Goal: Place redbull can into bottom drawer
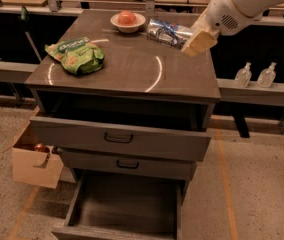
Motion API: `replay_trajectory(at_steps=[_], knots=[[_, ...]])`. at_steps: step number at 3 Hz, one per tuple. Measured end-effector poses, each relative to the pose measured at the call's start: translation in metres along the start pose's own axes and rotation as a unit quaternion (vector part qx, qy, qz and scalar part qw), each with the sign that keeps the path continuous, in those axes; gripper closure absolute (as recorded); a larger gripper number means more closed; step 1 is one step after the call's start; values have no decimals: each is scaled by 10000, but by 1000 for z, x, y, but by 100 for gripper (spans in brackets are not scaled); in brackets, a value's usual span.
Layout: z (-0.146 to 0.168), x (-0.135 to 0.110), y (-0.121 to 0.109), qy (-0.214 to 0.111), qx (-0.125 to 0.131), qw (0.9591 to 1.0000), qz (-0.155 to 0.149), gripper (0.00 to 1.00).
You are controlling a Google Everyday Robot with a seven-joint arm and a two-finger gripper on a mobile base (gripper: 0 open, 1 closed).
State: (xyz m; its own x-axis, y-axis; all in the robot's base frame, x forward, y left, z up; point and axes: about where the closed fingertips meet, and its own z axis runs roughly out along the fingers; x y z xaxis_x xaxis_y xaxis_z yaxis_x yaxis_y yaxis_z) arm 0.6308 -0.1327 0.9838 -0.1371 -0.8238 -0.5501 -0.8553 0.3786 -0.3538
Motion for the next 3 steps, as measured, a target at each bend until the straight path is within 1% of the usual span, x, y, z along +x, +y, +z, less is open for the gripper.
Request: replay_trajectory(at_steps=[1, 2, 3], knots=[[-45, 8, 55, 162, 147, 9998, -16, 100], [-29, 62, 119, 614, -438, 9971, 55, 100], [8, 105, 148, 923, -894, 9917, -99, 100]])
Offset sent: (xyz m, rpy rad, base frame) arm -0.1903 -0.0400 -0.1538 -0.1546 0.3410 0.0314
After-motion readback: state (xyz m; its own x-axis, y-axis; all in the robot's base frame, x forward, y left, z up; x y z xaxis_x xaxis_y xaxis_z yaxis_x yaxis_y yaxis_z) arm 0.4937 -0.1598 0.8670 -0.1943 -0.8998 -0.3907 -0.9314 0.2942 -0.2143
